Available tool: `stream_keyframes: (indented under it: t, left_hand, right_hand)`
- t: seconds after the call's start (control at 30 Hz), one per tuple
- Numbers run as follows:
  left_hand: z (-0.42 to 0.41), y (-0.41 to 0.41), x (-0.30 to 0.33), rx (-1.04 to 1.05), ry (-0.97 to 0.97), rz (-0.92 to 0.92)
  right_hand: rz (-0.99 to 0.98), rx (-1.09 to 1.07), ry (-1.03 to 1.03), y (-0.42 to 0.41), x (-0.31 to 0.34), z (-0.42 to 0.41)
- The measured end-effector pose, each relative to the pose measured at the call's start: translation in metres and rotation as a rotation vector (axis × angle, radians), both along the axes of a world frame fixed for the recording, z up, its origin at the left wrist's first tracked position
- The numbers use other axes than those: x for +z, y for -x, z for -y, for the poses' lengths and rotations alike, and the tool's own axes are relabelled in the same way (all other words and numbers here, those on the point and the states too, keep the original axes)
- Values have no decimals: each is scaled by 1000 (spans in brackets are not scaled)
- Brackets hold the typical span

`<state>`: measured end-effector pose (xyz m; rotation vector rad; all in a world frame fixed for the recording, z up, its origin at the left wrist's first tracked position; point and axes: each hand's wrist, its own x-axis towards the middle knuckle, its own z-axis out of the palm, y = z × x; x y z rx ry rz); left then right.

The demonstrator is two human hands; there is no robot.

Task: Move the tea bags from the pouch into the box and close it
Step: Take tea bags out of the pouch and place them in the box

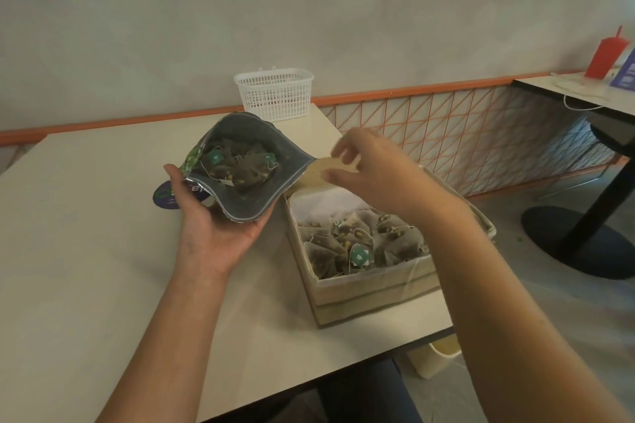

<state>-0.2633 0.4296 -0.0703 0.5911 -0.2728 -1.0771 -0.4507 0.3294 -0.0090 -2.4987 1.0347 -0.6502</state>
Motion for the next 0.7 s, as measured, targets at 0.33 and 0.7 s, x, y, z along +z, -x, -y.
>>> stream_keyframes:
  t: [0.33, 0.7]
  left_hand:
    - [-9, -23, -3, -41, 12, -80]
    - [-17, -33, 12, -60, 101, -37]
  right_hand:
    - [290, 172, 132, -115, -1, 8]
    - [657, 239, 464, -125, 13, -34]
